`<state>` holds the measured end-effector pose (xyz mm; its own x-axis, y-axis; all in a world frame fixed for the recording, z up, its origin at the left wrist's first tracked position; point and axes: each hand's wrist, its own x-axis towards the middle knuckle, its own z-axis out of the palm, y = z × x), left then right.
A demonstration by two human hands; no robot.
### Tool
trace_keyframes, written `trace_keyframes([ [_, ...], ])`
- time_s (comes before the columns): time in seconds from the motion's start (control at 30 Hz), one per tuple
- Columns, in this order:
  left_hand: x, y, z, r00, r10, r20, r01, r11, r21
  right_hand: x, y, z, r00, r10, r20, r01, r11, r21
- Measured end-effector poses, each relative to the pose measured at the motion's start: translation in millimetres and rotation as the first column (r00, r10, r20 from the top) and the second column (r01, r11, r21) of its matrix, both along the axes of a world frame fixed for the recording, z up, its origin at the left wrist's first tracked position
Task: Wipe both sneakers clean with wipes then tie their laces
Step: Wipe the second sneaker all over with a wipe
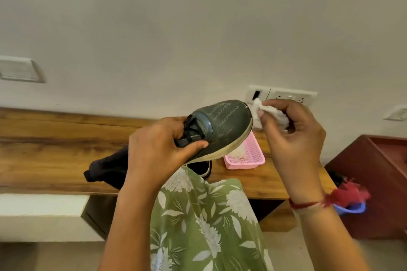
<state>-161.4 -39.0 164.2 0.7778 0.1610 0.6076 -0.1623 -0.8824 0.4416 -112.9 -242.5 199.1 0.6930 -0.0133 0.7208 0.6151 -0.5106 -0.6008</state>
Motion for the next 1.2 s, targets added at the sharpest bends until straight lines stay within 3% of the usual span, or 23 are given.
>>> trace_keyframes([
  [0.13, -8, 12, -12, 1.000, -0.020, 0.012, 0.020, 0.999, 0.032, -18, 48, -13, 0.993, 0.085, -0.085, -0.105, 0.957, -0.271],
  [0.33, -15, 44, -29, 1.000, -0.014, 0.026, 0.012, 0.998, 0.065, 5, 90, -18, 0.989, -0.142, -0.045, 0.084, 0.780, -0.620],
  [0.4, -15, 51, -34, 1.000, -0.018, 0.023, 0.017, 0.999, 0.047, 17, 91, -10, 0.970, -0.239, -0.031, 0.172, 0.776, -0.607],
  [0.43, -15, 55, -36, 0.999, -0.024, 0.030, 0.023, 1.000, 0.019, 20, 91, -4, 0.969, -0.233, -0.085, 0.151, 0.826, -0.543],
  [0.5, -13, 61, -38, 0.999, -0.022, 0.049, 0.024, 0.999, -0.028, 16, 95, 7, 0.951, -0.031, -0.307, -0.057, 0.961, -0.271],
  [0.57, -12, 64, -39, 0.998, -0.017, 0.057, 0.018, 1.000, -0.018, 1, 108, 8, 0.857, 0.171, -0.486, -0.261, 0.958, -0.123],
  [0.63, -11, 64, -38, 0.998, -0.015, 0.056, 0.014, 1.000, 0.009, -9, 120, -6, 0.870, 0.120, -0.478, -0.311, 0.886, -0.344],
  [0.7, -12, 65, -38, 0.998, -0.021, 0.056, 0.019, 0.999, 0.031, -9, 124, -20, 0.968, -0.044, -0.249, -0.123, 0.779, -0.615],
  [0.73, -12, 65, -38, 0.998, -0.021, 0.061, 0.018, 0.999, 0.046, -4, 122, -22, 0.983, -0.095, -0.157, -0.035, 0.743, -0.668],
  [0.87, -10, 58, -38, 0.998, -0.003, 0.058, -0.004, 0.992, 0.123, 17, 109, -22, 0.975, -0.192, -0.114, 0.048, 0.679, -0.732],
  [1.0, -8, 51, -38, 0.999, 0.000, 0.033, -0.004, 0.994, 0.113, 17, 96, -22, 0.916, -0.046, -0.400, -0.188, 0.830, -0.526],
  [1.07, -10, 45, -37, 0.999, 0.003, 0.039, -0.008, 0.990, 0.141, 9, 89, -23, 0.880, 0.034, -0.473, -0.289, 0.829, -0.479],
  [1.2, -14, 31, -35, 1.000, -0.011, 0.019, 0.007, 0.975, 0.221, 5, 76, -31, 0.942, -0.088, -0.325, -0.161, 0.730, -0.665],
])
